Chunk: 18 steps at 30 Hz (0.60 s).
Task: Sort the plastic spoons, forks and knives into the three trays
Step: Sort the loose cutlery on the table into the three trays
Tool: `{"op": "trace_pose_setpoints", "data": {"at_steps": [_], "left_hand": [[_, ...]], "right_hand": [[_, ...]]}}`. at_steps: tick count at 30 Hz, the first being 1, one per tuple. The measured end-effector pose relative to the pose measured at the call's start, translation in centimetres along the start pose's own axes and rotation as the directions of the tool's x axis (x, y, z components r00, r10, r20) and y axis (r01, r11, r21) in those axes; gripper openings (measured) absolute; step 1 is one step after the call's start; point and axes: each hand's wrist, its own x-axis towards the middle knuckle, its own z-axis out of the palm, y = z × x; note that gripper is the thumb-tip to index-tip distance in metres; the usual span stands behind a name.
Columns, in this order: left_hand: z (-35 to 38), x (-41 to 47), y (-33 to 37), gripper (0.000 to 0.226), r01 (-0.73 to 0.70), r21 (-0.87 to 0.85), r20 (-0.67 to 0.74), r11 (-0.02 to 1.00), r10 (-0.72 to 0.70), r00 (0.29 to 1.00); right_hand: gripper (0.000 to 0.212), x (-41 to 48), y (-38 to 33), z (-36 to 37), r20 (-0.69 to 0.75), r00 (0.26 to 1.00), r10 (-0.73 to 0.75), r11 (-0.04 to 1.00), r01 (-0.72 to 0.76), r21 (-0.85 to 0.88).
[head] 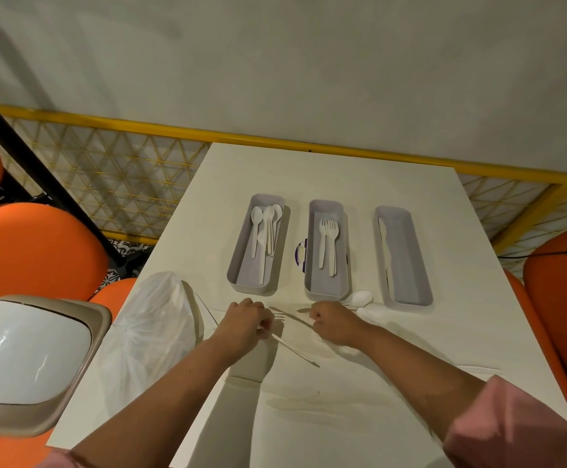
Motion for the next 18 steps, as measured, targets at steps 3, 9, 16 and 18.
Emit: {"op": "trace_pose_setpoints", "data": {"at_steps": [3,9,16,18], "left_hand": [[-0.3,0.1,0.2,0.013,0.013,-0.082,-0.035,0.997,-0.016,0.999],[-0.9,0.1,0.6,0.008,0.081,-0.365,0.007,0.927,-0.085,0.996],[-1.8,-0.3,1.0,0.023,0.162,-0.524,0.079,0.836,-0.142,0.987],[-2.3,-0.3,1.2,0.013,0.157,-0.542,0.081,0.825,-0.135,0.988]], "right_hand": [[0.024,-0.8,-0.2,-1.2,0.049,0.995,0.085,0.961,-0.095,0.259],[0.017,-1.4,-0.8,-2.0,0.041,0.996,0.085,0.848,-0.094,0.521],[0.019,-1.4,-1.2,-2.1,-0.056,0.998,0.030,0.823,0.007,0.568],[0.020,-1.5,-1.4,-2.0,-0.069,0.997,-0.025,0.863,0.056,0.503]]}}
